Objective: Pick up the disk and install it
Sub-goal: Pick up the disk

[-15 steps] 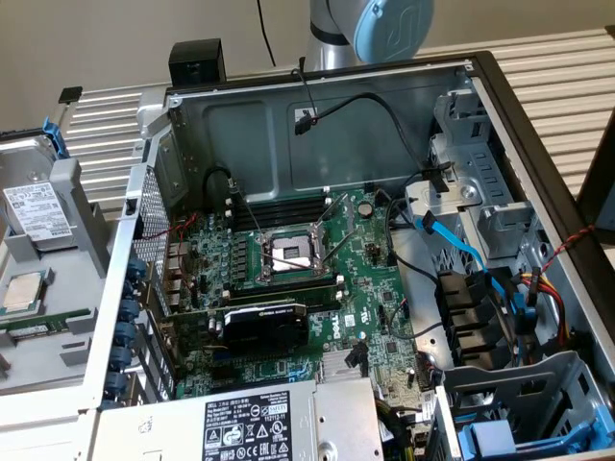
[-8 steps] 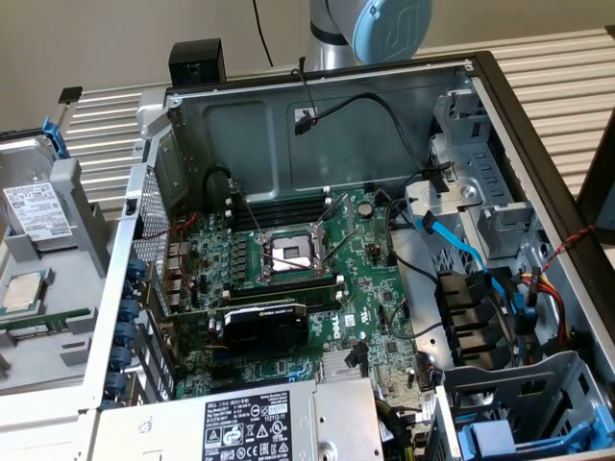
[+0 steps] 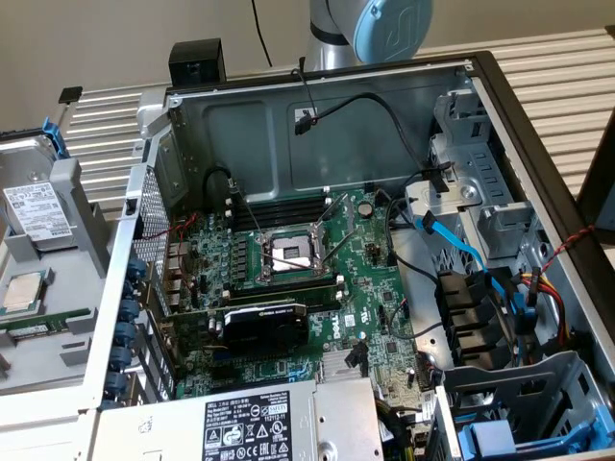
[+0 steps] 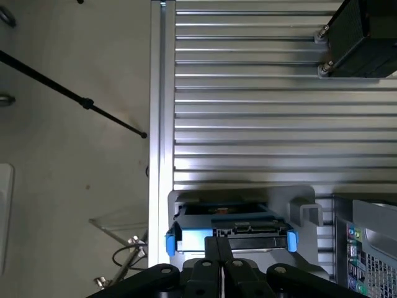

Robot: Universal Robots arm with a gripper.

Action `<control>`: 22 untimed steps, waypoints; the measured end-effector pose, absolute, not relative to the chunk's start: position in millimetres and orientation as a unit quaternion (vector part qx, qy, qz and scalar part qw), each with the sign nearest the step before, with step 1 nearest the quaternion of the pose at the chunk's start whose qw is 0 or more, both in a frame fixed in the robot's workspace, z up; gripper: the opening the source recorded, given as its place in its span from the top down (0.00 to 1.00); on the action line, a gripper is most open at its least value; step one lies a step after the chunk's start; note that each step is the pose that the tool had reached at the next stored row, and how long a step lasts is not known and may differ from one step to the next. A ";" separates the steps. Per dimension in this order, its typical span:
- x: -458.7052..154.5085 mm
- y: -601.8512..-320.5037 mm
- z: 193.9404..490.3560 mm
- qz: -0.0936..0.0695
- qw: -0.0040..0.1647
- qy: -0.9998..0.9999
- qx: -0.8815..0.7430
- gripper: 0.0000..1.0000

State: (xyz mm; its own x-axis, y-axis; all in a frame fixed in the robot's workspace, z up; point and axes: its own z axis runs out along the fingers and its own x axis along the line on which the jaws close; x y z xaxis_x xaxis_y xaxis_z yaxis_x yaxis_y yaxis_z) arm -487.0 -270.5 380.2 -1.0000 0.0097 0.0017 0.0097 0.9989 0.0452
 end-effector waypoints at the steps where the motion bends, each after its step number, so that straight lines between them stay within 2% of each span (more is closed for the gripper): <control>1: -487.1 -270.5 380.2 -0.023 0.001 -1.000 -0.005 0.89; 11: -487.5 -270.5 380.3 -0.023 0.001 -1.000 -0.003 0.89; 22: -487.5 -270.3 379.8 -0.022 0.003 -0.995 0.097 0.89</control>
State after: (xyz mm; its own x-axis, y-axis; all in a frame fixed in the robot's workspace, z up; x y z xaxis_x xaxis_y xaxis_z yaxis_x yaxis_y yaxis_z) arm -487.5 -270.3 379.8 -0.9813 -0.1922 0.0010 -0.1920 0.9804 0.0452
